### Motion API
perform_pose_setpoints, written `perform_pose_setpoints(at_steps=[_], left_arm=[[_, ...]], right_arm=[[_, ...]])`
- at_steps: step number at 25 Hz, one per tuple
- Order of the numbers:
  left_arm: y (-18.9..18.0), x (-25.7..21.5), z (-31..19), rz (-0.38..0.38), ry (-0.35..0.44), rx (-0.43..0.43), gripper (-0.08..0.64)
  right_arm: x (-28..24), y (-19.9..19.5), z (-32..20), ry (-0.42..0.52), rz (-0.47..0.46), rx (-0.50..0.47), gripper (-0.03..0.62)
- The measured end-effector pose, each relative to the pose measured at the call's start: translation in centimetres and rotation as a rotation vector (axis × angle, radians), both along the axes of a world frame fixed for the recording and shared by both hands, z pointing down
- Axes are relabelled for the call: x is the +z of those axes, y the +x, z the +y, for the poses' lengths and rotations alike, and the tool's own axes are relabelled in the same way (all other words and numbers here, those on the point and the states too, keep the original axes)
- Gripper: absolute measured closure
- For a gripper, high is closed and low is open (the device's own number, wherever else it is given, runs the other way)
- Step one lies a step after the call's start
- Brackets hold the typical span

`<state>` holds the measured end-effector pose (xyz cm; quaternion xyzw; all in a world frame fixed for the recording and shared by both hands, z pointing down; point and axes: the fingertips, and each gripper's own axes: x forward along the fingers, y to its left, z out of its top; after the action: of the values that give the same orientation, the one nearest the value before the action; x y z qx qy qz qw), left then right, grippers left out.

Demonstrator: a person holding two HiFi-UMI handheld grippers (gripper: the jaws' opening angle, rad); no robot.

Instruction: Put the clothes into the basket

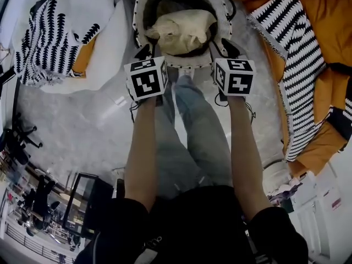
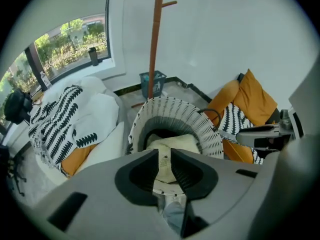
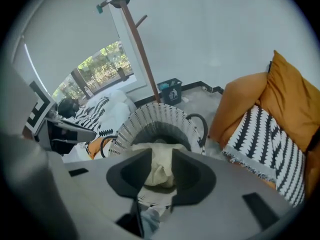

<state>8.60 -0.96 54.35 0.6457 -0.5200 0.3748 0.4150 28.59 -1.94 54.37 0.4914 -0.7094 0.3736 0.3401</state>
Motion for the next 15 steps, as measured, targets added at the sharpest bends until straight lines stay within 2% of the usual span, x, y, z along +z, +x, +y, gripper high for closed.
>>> perform_pose_setpoints(at_steps=[3, 11, 15], left_arm=[[0.6, -1.6, -0.5, 0.02, 0.056, 0.002, 0.523], [0.5, -11.3, -3.1, 0.132, 0.28, -0.082, 0.551], [-0.6, -17.7, -4.6, 0.154, 0.407, -0.129, 0.551]], right_arm=[[-2.1, -0.6, -0.8, 0.067, -0.034, -0.001, 0.558], [-11.7, -5.4, -2.3, 0.225, -0.241, -0.061, 0.578], [-17.8, -7.2, -3.9, 0.324, -0.311, -0.082, 0.581]])
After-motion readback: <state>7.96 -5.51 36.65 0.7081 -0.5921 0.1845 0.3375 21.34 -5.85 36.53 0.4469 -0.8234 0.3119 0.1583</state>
